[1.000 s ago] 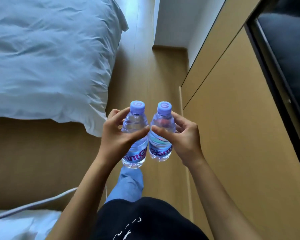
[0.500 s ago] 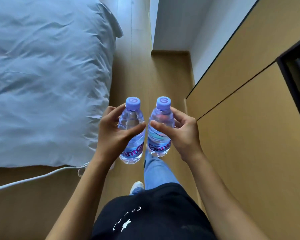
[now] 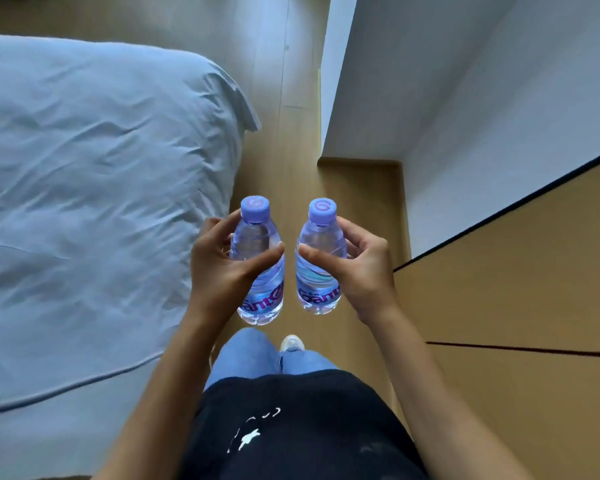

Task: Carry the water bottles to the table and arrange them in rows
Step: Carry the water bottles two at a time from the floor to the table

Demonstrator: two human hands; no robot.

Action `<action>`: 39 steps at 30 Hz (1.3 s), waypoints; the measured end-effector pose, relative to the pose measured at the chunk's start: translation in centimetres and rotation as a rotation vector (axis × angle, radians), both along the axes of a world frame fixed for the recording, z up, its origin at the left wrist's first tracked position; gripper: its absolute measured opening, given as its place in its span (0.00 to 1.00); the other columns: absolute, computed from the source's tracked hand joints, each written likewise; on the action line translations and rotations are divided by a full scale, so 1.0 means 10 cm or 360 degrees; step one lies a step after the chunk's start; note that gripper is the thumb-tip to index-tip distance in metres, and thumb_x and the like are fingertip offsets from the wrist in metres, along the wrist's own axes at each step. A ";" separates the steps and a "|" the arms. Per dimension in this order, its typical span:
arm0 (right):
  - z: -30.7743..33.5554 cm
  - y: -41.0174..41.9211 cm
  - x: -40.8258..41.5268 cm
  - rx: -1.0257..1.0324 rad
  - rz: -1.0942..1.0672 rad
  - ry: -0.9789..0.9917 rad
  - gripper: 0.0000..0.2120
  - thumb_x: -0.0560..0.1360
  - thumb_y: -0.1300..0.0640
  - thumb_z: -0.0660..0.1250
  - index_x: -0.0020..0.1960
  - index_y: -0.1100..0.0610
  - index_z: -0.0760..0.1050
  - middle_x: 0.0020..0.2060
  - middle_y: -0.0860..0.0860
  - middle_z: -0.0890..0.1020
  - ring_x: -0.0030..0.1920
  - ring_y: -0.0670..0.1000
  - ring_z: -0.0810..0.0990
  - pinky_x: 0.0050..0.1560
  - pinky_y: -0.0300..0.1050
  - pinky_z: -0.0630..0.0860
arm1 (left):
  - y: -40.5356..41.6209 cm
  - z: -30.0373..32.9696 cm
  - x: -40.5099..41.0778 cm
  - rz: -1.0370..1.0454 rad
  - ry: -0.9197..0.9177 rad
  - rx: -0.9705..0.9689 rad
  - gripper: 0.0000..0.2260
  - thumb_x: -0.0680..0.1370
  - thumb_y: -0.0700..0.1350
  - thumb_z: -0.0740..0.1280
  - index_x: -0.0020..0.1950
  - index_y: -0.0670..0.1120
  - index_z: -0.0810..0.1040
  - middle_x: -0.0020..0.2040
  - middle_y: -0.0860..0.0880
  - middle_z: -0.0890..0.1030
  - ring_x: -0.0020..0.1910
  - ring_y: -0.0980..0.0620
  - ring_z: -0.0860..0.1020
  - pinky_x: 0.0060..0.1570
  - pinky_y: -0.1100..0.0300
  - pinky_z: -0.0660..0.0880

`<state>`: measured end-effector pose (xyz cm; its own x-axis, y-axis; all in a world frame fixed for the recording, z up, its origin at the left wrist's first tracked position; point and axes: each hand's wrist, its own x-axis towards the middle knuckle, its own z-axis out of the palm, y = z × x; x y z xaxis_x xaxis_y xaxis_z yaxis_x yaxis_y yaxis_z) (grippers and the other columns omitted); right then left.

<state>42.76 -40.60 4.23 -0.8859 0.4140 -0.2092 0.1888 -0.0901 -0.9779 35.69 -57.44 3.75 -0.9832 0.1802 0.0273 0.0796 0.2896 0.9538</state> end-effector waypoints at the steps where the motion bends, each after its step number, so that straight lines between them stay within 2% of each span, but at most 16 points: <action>1: 0.00 0.08 -0.20 0.0005 -0.0014 -0.0007 0.18 0.66 0.63 0.81 0.53 0.53 0.83 0.45 0.54 0.87 0.48 0.59 0.86 0.54 0.61 0.81 | 0.08 0.01 -0.18 0.0019 0.0016 0.0000 0.20 0.63 0.47 0.80 0.50 0.60 0.80 0.47 0.42 0.79 0.42 0.60 0.79 0.45 0.66 0.74; 4: -0.01 0.29 -0.81 -0.0015 -0.0026 -0.0028 0.17 0.66 0.63 0.81 0.52 0.53 0.83 0.45 0.53 0.87 0.46 0.56 0.86 0.54 0.60 0.81 | 0.29 -0.01 -0.77 0.0028 0.0051 0.0004 0.20 0.64 0.41 0.81 0.50 0.58 0.80 0.46 0.41 0.77 0.38 0.66 0.77 0.41 0.75 0.70; 8: -0.05 0.52 -1.77 0.0040 -0.0006 -0.0041 0.17 0.66 0.63 0.80 0.53 0.54 0.82 0.45 0.53 0.87 0.47 0.57 0.86 0.53 0.57 0.82 | 0.58 -0.05 -1.72 0.0001 0.0042 0.0023 0.20 0.64 0.39 0.81 0.50 0.56 0.80 0.46 0.40 0.77 0.38 0.66 0.77 0.40 0.75 0.70; 12: 0.00 0.72 -2.77 0.0080 0.0010 -0.0025 0.17 0.66 0.63 0.80 0.51 0.50 0.81 0.45 0.51 0.87 0.47 0.55 0.86 0.52 0.51 0.83 | 0.81 -0.04 -2.74 -0.0038 0.0118 0.0021 0.22 0.64 0.41 0.81 0.51 0.59 0.79 0.44 0.46 0.76 0.39 0.67 0.78 0.39 0.76 0.70; 16: 0.08 0.92 -3.78 0.0114 0.0011 -0.0018 0.17 0.67 0.61 0.80 0.52 0.49 0.81 0.46 0.49 0.87 0.48 0.53 0.86 0.53 0.53 0.83 | 0.98 0.04 -3.77 -0.0065 0.0164 -0.0055 0.23 0.63 0.49 0.81 0.55 0.56 0.80 0.45 0.46 0.76 0.42 0.62 0.78 0.41 0.70 0.73; 20: 0.11 1.15 -4.68 0.0122 -0.0004 -0.0022 0.19 0.67 0.59 0.80 0.57 0.55 0.81 0.49 0.51 0.87 0.49 0.53 0.86 0.55 0.58 0.82 | 1.23 0.10 -4.71 -0.0072 0.0180 -0.0089 0.24 0.64 0.49 0.81 0.57 0.54 0.79 0.46 0.46 0.76 0.44 0.60 0.79 0.43 0.66 0.75; 23: 0.07 1.38 -5.31 0.0097 -0.0023 -0.0019 0.18 0.67 0.58 0.80 0.56 0.53 0.82 0.48 0.51 0.87 0.48 0.54 0.86 0.55 0.59 0.82 | 1.45 0.08 -5.33 -0.0068 0.0160 -0.0088 0.23 0.65 0.48 0.80 0.57 0.52 0.80 0.45 0.47 0.76 0.44 0.60 0.79 0.44 0.68 0.74; 26: -0.02 1.67 -5.96 0.0087 -0.0037 -0.0026 0.18 0.67 0.58 0.80 0.56 0.53 0.82 0.47 0.51 0.87 0.48 0.54 0.87 0.54 0.60 0.82 | 1.73 0.03 -5.99 -0.0063 0.0132 -0.0100 0.22 0.64 0.49 0.80 0.57 0.52 0.81 0.46 0.45 0.77 0.45 0.56 0.79 0.45 0.68 0.74; 30: -0.10 2.12 -6.91 0.0125 -0.0032 -0.0007 0.17 0.67 0.59 0.80 0.54 0.54 0.83 0.46 0.52 0.87 0.47 0.56 0.86 0.54 0.61 0.81 | 2.20 -0.02 -6.95 -0.0050 0.0117 -0.0098 0.23 0.65 0.47 0.81 0.58 0.46 0.81 0.47 0.43 0.77 0.46 0.52 0.79 0.47 0.61 0.77; 33: -0.08 2.50 -7.67 0.0221 0.0014 0.0003 0.16 0.67 0.57 0.80 0.53 0.54 0.83 0.44 0.50 0.87 0.46 0.54 0.86 0.52 0.60 0.81 | 2.59 0.00 -7.72 -0.0041 0.0150 -0.0114 0.24 0.65 0.45 0.81 0.60 0.45 0.81 0.46 0.44 0.77 0.43 0.58 0.78 0.42 0.72 0.72; 34: -0.05 2.64 -7.93 0.0246 0.0022 0.0006 0.16 0.67 0.56 0.80 0.53 0.55 0.83 0.44 0.50 0.87 0.45 0.53 0.86 0.51 0.59 0.81 | 2.72 0.02 -7.97 -0.0048 0.0145 -0.0114 0.24 0.65 0.45 0.80 0.60 0.44 0.81 0.45 0.45 0.77 0.43 0.58 0.79 0.41 0.74 0.71; 39: 0.07 3.18 -9.11 0.0280 -0.0008 0.0058 0.15 0.66 0.56 0.80 0.52 0.55 0.83 0.43 0.50 0.87 0.44 0.55 0.86 0.51 0.58 0.82 | 3.22 0.12 -9.07 -0.0054 0.0103 -0.0078 0.23 0.65 0.47 0.80 0.58 0.43 0.82 0.44 0.46 0.75 0.41 0.54 0.80 0.40 0.74 0.72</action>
<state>-48.37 -8.76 4.89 -0.8894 0.4458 -0.1009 0.1530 0.0825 -0.9848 -55.04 -25.27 4.95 -0.9730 0.2160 0.0808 0.1510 0.3317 0.9312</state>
